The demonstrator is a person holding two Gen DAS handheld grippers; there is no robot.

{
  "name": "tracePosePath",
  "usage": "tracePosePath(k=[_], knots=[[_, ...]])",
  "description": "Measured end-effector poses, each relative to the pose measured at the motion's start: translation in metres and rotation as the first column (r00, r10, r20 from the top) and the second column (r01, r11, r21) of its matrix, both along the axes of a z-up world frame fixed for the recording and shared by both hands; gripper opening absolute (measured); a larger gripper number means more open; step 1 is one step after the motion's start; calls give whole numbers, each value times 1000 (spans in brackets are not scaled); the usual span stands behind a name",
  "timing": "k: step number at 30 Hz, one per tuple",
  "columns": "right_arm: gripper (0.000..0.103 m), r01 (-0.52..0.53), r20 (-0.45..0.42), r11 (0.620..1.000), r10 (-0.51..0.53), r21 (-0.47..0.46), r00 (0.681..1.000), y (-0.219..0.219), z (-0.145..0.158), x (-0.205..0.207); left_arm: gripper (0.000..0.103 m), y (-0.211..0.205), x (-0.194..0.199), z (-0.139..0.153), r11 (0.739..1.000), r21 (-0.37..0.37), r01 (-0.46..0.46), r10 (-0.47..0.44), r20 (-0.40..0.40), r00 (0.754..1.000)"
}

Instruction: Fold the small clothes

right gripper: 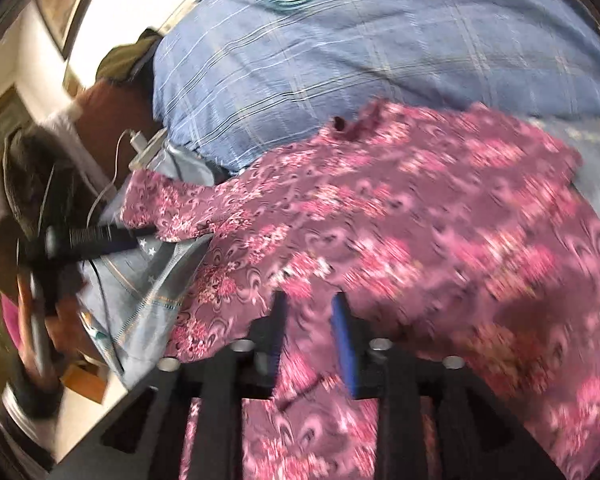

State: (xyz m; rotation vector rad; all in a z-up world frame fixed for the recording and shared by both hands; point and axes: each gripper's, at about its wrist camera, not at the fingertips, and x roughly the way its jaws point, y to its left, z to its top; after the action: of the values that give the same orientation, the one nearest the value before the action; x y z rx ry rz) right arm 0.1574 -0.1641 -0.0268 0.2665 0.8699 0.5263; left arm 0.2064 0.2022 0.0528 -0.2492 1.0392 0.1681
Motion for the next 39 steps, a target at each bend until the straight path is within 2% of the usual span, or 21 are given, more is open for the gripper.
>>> tracePosePath(k=[3,5,8,9,14,16,18,19,20,21,23,24,27,33,36,39], knots=[[36,-33,-21,998,32,-45,999,19,-12,12,77,65,11,13,988,-16,-156,156,-11,988],[36,-51,-50,997,48,-65,998,31,-24,19,77,103,11,18,965,-98,-241,242,-4,970],[37,-74,-96,995,67,-70,993,40,-40,22,77,138,5,14,920,-220,-324,327,-25,945],[37,-79,-90,994,72,-75,993,40,-43,21,77,142,4,12,908,-248,-338,342,-26,939],[40,-112,-66,989,106,-94,992,44,-42,22,77,167,13,-13,811,-439,-386,410,-44,911],[42,-112,-67,990,106,-85,992,43,-43,22,77,163,24,-23,781,-495,-380,411,-50,910],[42,-112,-68,991,107,-75,992,42,-43,22,77,162,32,-30,765,-523,-375,421,-33,906],[42,-113,-68,991,108,-73,992,42,-43,22,75,161,34,-32,767,-526,-366,427,-6,904],[42,-115,-67,991,111,-71,992,41,-43,22,62,159,35,-30,769,-527,-361,433,16,901],[42,-118,-66,991,113,-71,991,41,-43,22,35,159,36,-29,770,-532,-352,433,30,901],[42,-122,-64,990,118,-69,991,41,-44,22,4,158,39,-28,771,-556,-310,397,39,917],[42,-123,-62,990,119,-67,991,41,-44,22,4,157,37,-27,774,-556,-302,388,40,921],[42,-119,-63,991,116,-54,991,39,-44,22,4,141,37,-12,838,-470,-277,356,86,931],[42,-91,-93,996,90,-5,992,30,-40,23,3,81,28,22,930,-342,-134,209,191,959],[43,-72,-82,997,72,-6,994,23,-36,18,3,43,21,31,956,-286,-57,125,227,966],[44,-54,-82,999,53,-2,995,13,-34,15,3,8,18,34,967,-255,10,56,247,967]])
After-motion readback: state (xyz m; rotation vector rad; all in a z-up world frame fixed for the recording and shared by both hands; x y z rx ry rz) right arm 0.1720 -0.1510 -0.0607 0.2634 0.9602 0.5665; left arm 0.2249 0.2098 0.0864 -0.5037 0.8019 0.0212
